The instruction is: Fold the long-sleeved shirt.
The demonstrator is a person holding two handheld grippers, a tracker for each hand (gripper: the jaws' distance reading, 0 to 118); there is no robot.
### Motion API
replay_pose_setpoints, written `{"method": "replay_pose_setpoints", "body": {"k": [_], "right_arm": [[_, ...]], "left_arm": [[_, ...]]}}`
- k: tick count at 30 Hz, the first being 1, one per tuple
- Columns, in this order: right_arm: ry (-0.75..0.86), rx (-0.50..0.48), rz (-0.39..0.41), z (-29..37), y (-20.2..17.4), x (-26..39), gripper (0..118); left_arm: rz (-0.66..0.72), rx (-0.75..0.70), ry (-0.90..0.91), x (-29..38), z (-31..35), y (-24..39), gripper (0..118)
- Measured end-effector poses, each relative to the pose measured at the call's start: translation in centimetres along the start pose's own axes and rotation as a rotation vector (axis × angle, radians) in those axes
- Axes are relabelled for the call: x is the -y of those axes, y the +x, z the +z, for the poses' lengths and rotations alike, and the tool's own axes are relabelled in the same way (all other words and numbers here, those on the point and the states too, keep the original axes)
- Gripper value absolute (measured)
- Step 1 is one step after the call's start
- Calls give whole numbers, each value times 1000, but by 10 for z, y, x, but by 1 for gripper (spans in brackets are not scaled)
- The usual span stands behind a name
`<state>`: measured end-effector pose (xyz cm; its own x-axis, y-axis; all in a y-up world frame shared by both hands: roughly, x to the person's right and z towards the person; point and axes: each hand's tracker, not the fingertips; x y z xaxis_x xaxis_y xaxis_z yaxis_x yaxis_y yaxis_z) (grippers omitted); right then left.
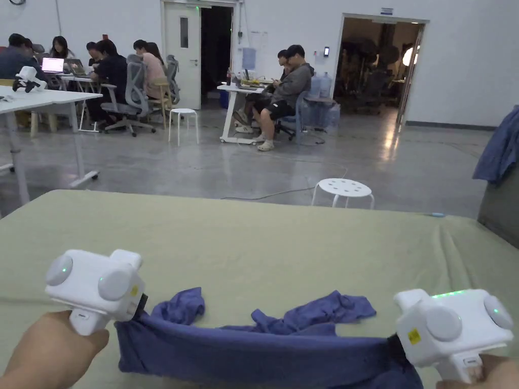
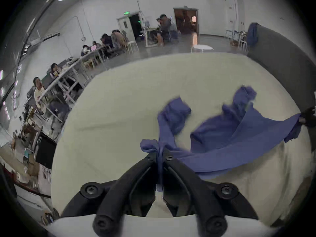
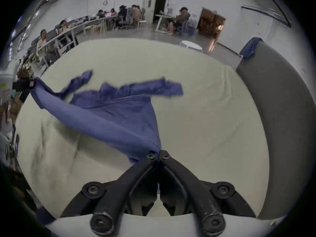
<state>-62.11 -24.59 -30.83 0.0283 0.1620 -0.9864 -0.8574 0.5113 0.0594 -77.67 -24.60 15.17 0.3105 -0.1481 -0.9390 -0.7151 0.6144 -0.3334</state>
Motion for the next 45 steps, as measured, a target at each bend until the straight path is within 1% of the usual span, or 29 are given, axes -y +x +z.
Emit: {"method": "replay_pose_setpoints", "body": {"k": [3,5,6,7,9,12,16,18,21,22,25,28,29,30,31,32,33,34,35,36,37,38,39,40,41,42,43,44,45], "right_arm": [[-15,-13,32,26,-10,69,0],[-10,-30,59,45,-18,114,0],[-6,-34,58,55,-22,132,0],[-5,-38,70,64,-26,153,0],[2,-31,102,79,-34,189,0],[-1,-13,162,95,-50,239,0],[-17,-11,192,112,-67,298,0],[-26,-7,198,117,-73,322,0],[-76,-25,195,111,-78,352,0],[-97,-38,198,123,-85,355,0],[-116,-41,176,111,-90,367,0],[-133,-36,166,93,-93,373,0],[-136,-36,164,89,-94,373,0],[-141,-38,157,85,-91,372,1],[-148,-45,143,83,-90,372,7],[-152,-54,127,85,-87,369,15],[-159,-53,127,90,-84,365,35],[-161,-47,122,96,-79,361,75],[-166,-38,116,110,-75,356,75],[-165,-28,114,124,-72,353,82],[-127,1,116,144,-70,351,92],[-44,-2,112,152,-63,351,94],[2,-20,98,168,-61,349,94],[29,-57,57,182,-58,349,94],[35,-92,0,193,-56,349,94],[35,-113,-74,203,-56,347,94],[37,-169,-139,206,-53,351,89],[38,-227,-185,209,-51,354,71],[53,-256,-222,211,-50,356,38]], "left_arm": [[3,37,-17,54,29,0,1],[-40,48,-58,92,47,4,1],[-61,48,-56,108,56,6,1],[-93,75,-73,125,72,13,1],[-90,69,-73,157,92,17,1],[-87,99,-105,203,119,24,1],[-89,117,-175,260,142,37,1],[-68,124,-203,286,150,41,1],[-53,141,-252,317,153,43,1],[-44,143,-264,325,152,43,1],[34,163,-296,345,137,41,1],[48,155,-293,352,127,44,1],[78,153,-288,352,125,43,3],[122,161,-291,352,123,42,9],[163,172,-299,351,117,35,24],[198,190,-302,349,119,30,53],[218,180,-286,346,125,25,94],[252,192,-264,343,135,20,118],[302,212,-243,344,135,4,118],[348,234,-216,345,148,-2,117],[432,258,-81,346,167,-9,114],[446,295,-103,351,179,-12,113],[460,321,-84,349,201,-12,114],[462,320,-84,356,211,-11,116],[454,307,-101,365,217,-9,116],[451,305,-120,373,220,-6,116],[437,280,-154,378,241,12,115],[441,238,-179,390,244,18,108],[455,209,-188,400,246,24,84]]}}
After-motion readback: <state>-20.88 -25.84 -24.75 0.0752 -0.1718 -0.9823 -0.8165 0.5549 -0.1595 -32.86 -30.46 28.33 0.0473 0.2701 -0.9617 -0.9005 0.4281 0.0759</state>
